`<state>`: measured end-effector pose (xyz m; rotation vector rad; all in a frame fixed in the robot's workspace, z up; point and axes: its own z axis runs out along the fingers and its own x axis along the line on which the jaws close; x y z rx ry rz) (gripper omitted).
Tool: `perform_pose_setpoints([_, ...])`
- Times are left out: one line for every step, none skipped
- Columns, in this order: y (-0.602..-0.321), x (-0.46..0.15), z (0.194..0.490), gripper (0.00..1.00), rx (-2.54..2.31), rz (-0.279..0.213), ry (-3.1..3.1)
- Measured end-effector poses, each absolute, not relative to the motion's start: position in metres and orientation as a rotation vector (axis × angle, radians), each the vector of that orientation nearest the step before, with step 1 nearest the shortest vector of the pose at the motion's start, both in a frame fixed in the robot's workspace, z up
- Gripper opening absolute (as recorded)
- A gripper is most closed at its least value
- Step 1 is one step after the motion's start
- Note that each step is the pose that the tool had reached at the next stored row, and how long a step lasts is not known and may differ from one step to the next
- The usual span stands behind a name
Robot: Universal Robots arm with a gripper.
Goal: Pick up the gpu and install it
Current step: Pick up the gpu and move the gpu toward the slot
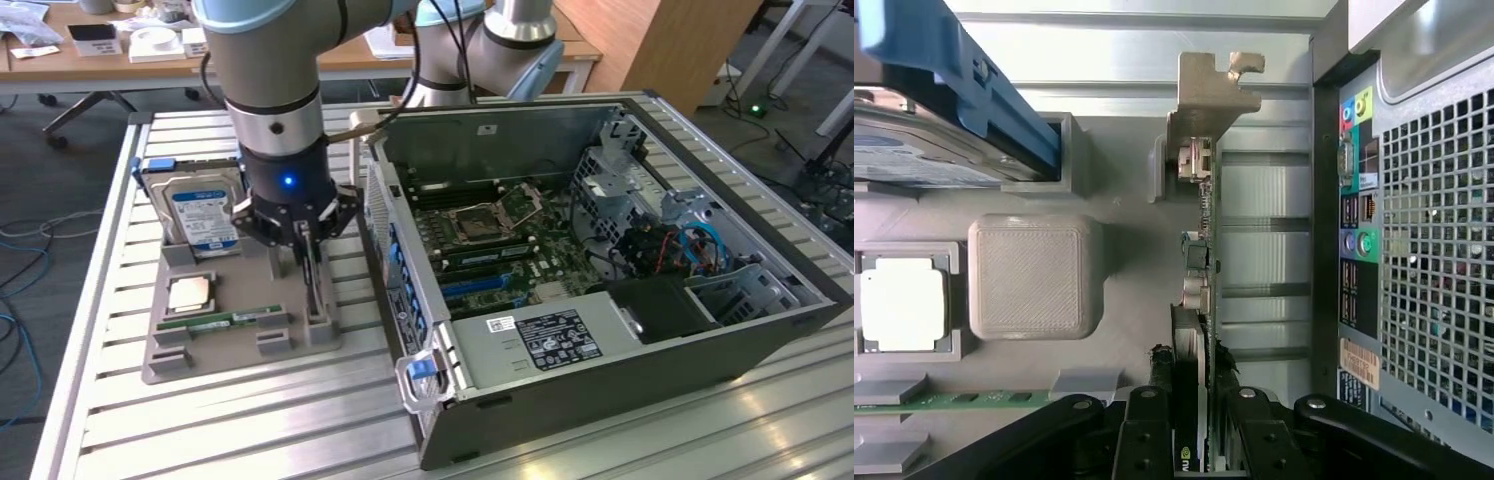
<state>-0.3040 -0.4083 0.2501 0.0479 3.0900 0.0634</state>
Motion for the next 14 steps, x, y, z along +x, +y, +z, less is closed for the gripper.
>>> perform_pose_setpoints([-0.408,-0.304,0.252,0.26,0.048,0.063,3.09])
perform_pose_setpoints([-0.408,-0.304,0.254,0.26,0.048,0.063,3.09])
perform_pose_setpoints([-0.408,-0.304,0.256,0.26,0.048,0.063,3.09])
perform_pose_setpoints([-0.408,-0.304,0.258,0.26,0.048,0.063,3.09])
perform_pose_setpoints([-0.408,-0.304,0.259,0.26,0.048,0.063,3.09])
perform_pose_setpoints([-0.408,-0.304,0.261,0.26,0.048,0.063,3.09])
perform_pose_setpoints([-0.408,-0.304,0.263,0.26,0.048,0.063,3.09])
perform_pose_setpoints([-0.408,-0.304,0.265,0.26,0.048,0.063,3.09])
perform_pose_setpoints([-0.408,-0.304,0.266,0.26,0.048,0.063,3.09])
perform_pose_setpoints([-0.408,-0.304,0.268,0.26,0.048,0.063,3.09])
perform_pose_setpoints([-0.408,-0.304,0.27,0.26,0.048,0.063,3.09])
perform_pose_setpoints([-0.408,-0.304,0.272,0.26,0.048,0.063,3.09])
perform_pose_setpoints([-0.408,-0.304,0.274,0.26,0.048,0.063,3.09])
perform_pose_setpoints([-0.408,-0.304,0.277,0.26,0.048,0.063,3.09])
